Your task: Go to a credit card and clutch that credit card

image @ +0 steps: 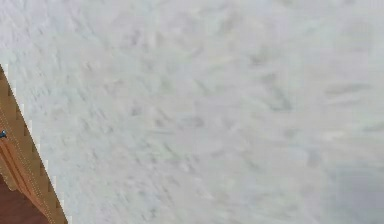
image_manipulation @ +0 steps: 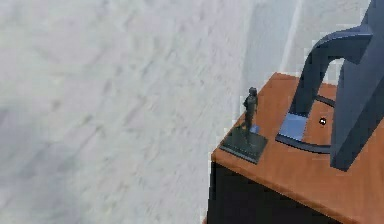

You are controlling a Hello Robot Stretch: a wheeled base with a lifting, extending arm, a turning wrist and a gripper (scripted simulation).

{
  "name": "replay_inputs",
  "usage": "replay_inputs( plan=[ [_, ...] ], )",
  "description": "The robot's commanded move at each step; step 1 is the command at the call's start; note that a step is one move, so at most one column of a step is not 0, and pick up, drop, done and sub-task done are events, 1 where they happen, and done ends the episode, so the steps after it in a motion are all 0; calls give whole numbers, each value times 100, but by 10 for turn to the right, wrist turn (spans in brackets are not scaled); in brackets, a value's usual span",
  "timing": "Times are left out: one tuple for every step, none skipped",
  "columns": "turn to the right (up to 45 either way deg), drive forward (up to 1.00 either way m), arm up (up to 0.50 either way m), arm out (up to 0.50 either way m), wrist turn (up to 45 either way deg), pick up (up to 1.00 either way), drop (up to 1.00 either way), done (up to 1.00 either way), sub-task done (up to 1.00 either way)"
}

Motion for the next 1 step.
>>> replay_inputs(
  plan=[
    [-450, 0, 0, 0, 0, 0, 0, 0, 0]
  ],
)
